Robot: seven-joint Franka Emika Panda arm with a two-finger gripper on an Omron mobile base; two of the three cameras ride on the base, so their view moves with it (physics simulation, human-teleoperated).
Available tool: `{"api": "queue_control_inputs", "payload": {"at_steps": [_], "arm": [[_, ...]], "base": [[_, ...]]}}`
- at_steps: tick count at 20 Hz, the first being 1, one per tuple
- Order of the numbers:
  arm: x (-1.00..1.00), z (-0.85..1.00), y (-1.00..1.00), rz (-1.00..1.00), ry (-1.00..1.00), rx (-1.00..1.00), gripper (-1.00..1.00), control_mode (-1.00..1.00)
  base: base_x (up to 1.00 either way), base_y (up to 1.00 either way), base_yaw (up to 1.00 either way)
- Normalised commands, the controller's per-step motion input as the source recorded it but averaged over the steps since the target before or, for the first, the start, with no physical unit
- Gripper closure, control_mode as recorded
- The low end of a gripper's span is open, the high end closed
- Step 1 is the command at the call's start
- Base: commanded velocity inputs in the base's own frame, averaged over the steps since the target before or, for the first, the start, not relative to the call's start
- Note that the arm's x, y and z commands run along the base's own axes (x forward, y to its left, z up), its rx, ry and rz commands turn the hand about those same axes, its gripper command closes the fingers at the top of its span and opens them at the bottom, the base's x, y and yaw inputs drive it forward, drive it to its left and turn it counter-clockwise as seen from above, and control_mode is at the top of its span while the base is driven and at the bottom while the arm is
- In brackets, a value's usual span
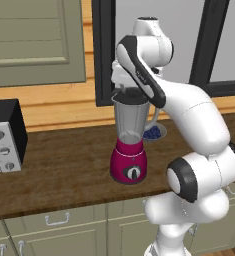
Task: Close the lid blender by securely placing the lid on top.
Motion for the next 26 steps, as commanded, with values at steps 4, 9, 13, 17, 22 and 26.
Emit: {"api": "queue_control_inputs", "payload": {"at_steps": [4,9,13,17,22,26], "arm": [[-0.44,0.13,-0.2,0.04,-0.2,0.02,-1.0,-1.0],[-0.66,0.0,-0.45,0.09,-0.25,0.09,-1.0,-1.0],[-0.81,-0.04,-0.74,0.11,-0.3,0.12,-1.0,-1.0],[-0.88,-0.06,-0.99,0.13,-0.26,0.13,-1.0,-1.0],[-0.51,-0.34,-0.79,0.07,-0.14,0.05,-1.0,-1.0],[0.0,-0.24,-0.05,0.0,0.0,0.0,-1.0,-1.0]], "base": [[0.0,0.0,0.0],[0.0,0.0,0.0],[0.0,0.0,0.0],[0.0,0.0,0.0],[0.0,0.0,0.0],[0.0,0.0,0.0]]}}
